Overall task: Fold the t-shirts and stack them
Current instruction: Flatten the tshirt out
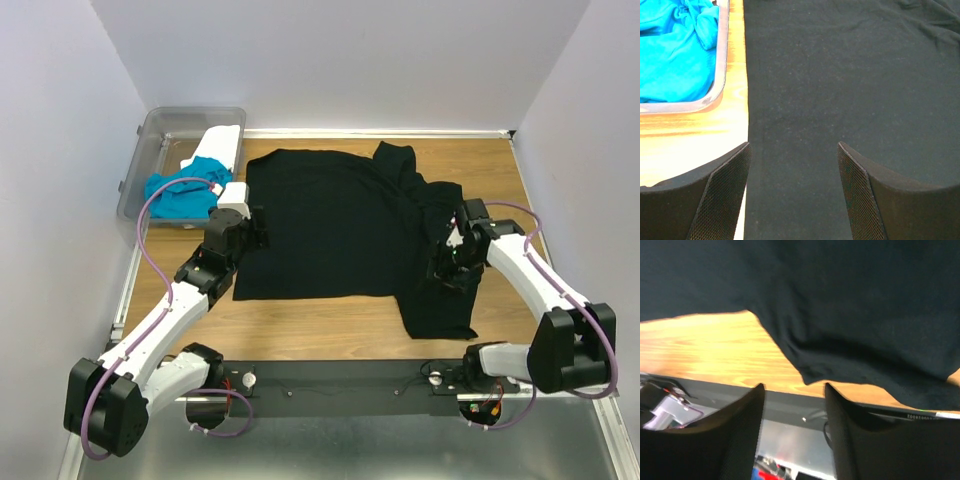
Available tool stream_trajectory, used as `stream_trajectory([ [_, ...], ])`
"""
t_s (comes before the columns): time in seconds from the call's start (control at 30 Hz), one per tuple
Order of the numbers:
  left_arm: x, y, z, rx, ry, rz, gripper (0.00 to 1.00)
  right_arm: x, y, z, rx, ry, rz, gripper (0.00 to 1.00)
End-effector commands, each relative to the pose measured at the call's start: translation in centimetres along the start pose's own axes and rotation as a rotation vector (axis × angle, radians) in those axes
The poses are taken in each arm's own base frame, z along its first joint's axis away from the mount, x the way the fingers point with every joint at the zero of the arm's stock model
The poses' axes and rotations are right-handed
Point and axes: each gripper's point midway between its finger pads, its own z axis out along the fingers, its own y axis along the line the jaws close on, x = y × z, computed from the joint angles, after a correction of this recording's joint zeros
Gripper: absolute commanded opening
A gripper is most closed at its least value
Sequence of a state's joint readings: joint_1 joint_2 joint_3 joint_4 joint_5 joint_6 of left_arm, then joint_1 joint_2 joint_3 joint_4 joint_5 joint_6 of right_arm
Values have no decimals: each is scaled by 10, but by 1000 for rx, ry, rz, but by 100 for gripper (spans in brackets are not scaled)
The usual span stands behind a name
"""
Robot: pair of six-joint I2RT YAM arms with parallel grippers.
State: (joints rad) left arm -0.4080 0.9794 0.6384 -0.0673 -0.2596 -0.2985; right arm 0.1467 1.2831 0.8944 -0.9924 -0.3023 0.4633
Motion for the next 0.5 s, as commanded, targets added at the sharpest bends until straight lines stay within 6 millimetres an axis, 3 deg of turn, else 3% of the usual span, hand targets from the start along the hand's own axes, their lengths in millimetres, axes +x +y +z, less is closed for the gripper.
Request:
stream_trajectory([
  [0.0, -3, 0, 2, -4, -21, -3, 77, 24, -14, 15, 63, 91, -15, 54],
  [0.13, -3, 0, 2, -1, -19, -1, 77, 46, -8, 31, 77, 127, -55, 51],
  [0.47, -2, -2, 3, 7, -14, 2, 77, 60, -10, 68, 94, 56, -20, 30],
])
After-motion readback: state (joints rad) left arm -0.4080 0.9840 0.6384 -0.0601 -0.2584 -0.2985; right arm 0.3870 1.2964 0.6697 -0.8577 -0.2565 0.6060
